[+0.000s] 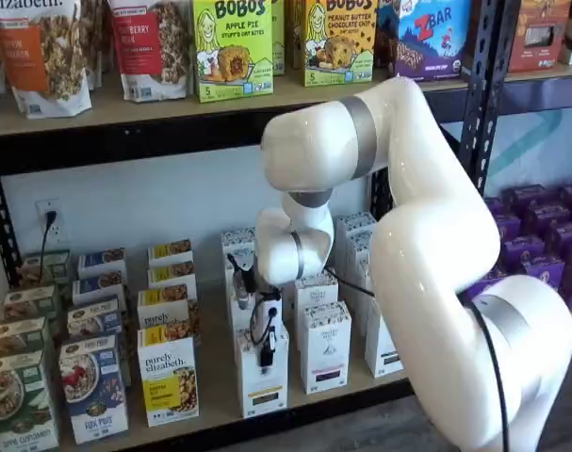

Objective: Pick up the white box with a yellow strip in the middle, on the bottom shelf, the fourth box from the left

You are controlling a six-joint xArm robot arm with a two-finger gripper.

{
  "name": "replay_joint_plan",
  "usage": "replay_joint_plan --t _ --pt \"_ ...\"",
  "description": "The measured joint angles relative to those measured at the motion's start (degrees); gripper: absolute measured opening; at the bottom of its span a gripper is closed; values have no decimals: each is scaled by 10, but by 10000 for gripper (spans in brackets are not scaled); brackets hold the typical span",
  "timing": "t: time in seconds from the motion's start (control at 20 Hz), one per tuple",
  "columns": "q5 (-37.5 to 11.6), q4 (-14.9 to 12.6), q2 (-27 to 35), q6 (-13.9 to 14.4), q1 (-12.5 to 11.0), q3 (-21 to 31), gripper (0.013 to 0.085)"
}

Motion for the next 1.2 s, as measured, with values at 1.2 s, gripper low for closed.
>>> replay_joint_plan --t 1.2 --pt "-33 27 -192 -2 30 269 490"
